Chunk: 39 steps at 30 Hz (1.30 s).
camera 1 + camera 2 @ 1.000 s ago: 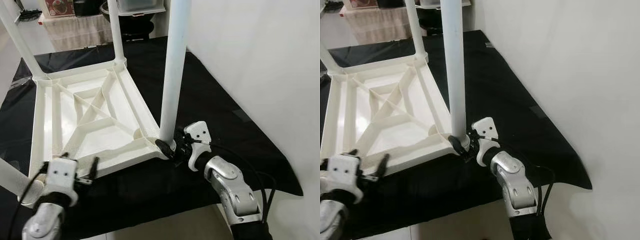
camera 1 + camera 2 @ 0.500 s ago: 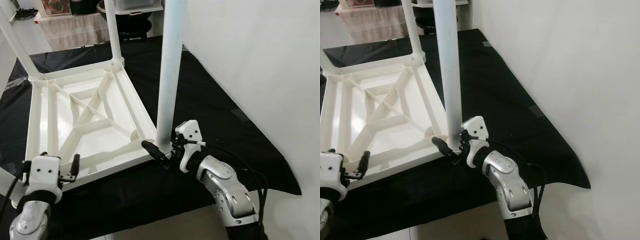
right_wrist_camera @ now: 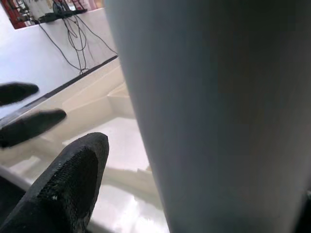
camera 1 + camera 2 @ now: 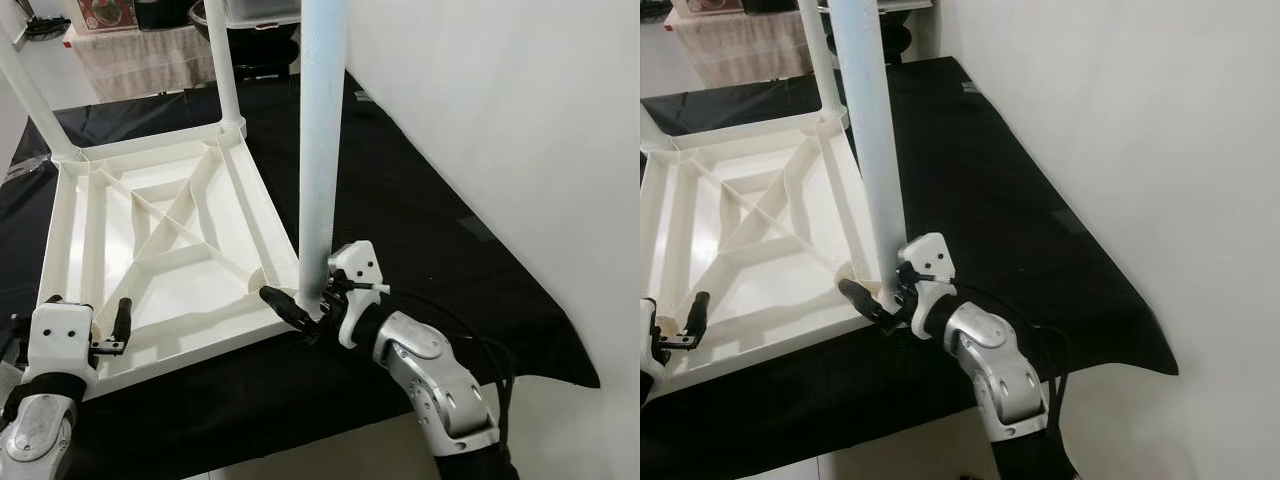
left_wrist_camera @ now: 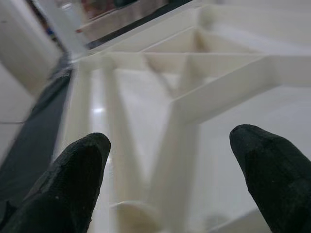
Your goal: Building children table
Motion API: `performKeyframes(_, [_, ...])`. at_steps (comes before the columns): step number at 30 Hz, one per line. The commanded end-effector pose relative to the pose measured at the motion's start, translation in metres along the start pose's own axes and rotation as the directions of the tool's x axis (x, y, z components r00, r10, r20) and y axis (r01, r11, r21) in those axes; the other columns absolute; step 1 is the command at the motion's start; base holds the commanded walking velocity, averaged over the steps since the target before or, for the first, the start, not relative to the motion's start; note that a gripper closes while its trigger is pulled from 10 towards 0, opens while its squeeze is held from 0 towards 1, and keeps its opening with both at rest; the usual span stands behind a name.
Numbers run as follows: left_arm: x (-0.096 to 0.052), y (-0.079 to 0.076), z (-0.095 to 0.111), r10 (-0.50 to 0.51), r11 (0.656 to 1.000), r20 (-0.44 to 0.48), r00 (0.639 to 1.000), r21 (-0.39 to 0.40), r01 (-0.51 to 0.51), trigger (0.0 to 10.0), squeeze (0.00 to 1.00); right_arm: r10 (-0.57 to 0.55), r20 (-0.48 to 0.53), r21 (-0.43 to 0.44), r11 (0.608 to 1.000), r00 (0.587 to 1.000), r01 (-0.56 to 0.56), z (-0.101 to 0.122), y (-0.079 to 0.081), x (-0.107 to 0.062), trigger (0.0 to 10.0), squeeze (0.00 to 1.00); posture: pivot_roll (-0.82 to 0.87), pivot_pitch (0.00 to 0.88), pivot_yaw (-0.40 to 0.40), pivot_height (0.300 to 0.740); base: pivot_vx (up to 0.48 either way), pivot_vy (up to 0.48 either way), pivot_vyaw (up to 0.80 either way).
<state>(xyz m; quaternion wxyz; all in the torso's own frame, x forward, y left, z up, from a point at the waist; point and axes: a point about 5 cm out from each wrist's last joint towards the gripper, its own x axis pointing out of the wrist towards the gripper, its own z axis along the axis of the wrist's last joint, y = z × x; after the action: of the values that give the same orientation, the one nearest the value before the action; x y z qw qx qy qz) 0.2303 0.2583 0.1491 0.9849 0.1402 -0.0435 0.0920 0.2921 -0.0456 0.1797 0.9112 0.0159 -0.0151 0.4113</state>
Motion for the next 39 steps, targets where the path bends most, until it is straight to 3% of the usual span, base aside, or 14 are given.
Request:
performKeyframes(1, [-0.003, -0.025, 0.002, -0.112, 0.991, 0.015, 0.994, -0.076, 0.113, 10.0, 0.00, -0.066, -0.026, 0.000, 0.998, 0.997, 0.066, -0.008, -0.007, 0.001, 10.0, 0.00, 0.08, 0.176, -0.017, 0.740, 0.000, 0.000, 0.00])
performKeyframes(3, [-0.003, -0.025, 0.002, -0.112, 0.991, 0.015, 0.994, -0.076, 0.113, 10.0, 0.00, -0.066, -0.026, 0.000, 0.998, 0.997, 0.066, -0.008, -0.007, 0.001, 10.0, 0.00, 0.08, 0.176, -0.017, 0.740, 0.000, 0.000, 0.00])
performKeyframes(4, [-0.004, -0.041, 0.006, -0.186, 0.974, 0.034, 0.982, -0.121, 0.189, 10.0, 0.00, -0.121, -0.039, -0.008, 0.993, 0.992, 0.121, -0.010, -0.017, -0.002, 10.0, 0.00, 0.07, 0.177, -0.017, 0.740, 0.000, 0.000, 0.00])
performKeyframes(5, [-0.004, -0.041, 0.006, -0.186, 0.974, 0.034, 0.982, -0.121, 0.189, 10.0, 0.00, -0.121, -0.039, -0.008, 0.993, 0.992, 0.121, -0.010, -0.017, -0.002, 10.0, 0.00, 0.07, 0.177, -0.017, 0.740, 0.000, 0.000, 0.00])
performKeyframes(6, [-0.008, -0.061, 0.013, -0.290, 0.940, 0.067, 0.955, -0.169, 0.297, 10.0, 0.00, -0.172, -0.052, -0.016, 0.985, 0.984, 0.171, -0.013, -0.026, -0.006, 10.0, 0.00, 0.07, 0.178, -0.016, 0.740, 0.000, 0.000, 0.00])
performKeyframes(7, [-0.008, -0.061, 0.013, -0.290, 0.940, 0.067, 0.955, -0.169, 0.297, 10.0, 0.00, -0.172, -0.052, -0.016, 0.985, 0.984, 0.171, -0.013, -0.026, -0.006, 10.0, 0.00, 0.07, 0.178, -0.016, 0.740, 0.000, 0.000, 0.00])
performKeyframes(8, [-0.011, -0.076, 0.018, -0.358, 0.907, 0.090, 0.930, -0.202, 0.369, 10.0, 0.00, -0.204, -0.062, -0.025, 0.979, 0.977, 0.203, -0.014, -0.033, -0.010, 10.0, 0.00, 0.06, 0.179, -0.011, 0.740, 0.000, 0.000, 0.00])
performKeyframes(9, [-0.011, -0.076, 0.018, -0.358, 0.907, 0.090, 0.930, -0.202, 0.369, 10.0, 0.00, -0.204, -0.062, -0.025, 0.979, 0.977, 0.203, -0.014, -0.033, -0.010, 10.0, 0.00, 0.06, 0.179, -0.011, 0.740, 0.000, 0.000, 0.00])
performKeyframes(10, [-0.015, -0.090, 0.022, -0.405, 0.878, 0.105, 0.908, -0.231, 0.419, 10.0, 0.00, -0.240, -0.072, -0.034, 0.971, 0.968, 0.238, -0.017, -0.039, -0.015, 10.0, 0.00, 0.06, 0.179, -0.005, 0.740, 0.000, 0.000, 0.00])
performKeyframes(17, [-0.014, -0.085, 0.011, -0.345, 0.917, 0.030, 0.938, -0.203, 0.344, 10.0, 0.00, -0.262, -0.077, -0.027, 0.965, 0.962, 0.261, -0.020, -0.041, -0.018, 10.0, 0.00, 0.06, 0.181, 0.002, 0.740, 0.000, 0.000, 0.00])
performKeyframes(20, [-0.013, -0.074, 0.007, -0.298, 0.938, 0.008, 0.955, -0.181, 0.294, 10.0, 0.00, -0.265, -0.077, -0.023, 0.964, 0.961, 0.264, -0.022, -0.039, -0.017, 10.0, 0.00, 0.07, 0.183, 0.004, 0.740, 0.000, 0.480, 0.00])
performKeyframes(32, [-0.009, -0.060, 0.008, -0.232, 0.959, 0.002, 0.973, -0.166, 0.230, 10.0, 0.00, -0.256, -0.062, -0.008, 0.967, 0.965, 0.256, -0.018, -0.035, -0.010, 10.0, 0.00, 0.07, 0.177, 0.003, 0.740, 0.000, 0.480, 0.00])
performKeyframes(39, [-0.008, -0.061, 0.008, -0.233, 0.962, 0.002, 0.973, -0.148, 0.231, 10.0, 0.00, -0.260, -0.068, -0.013, 0.966, 0.963, 0.260, -0.020, -0.034, -0.011, 10.0, 0.00, 0.07, 0.177, 0.004, 0.740, 0.000, 0.000, 0.00])
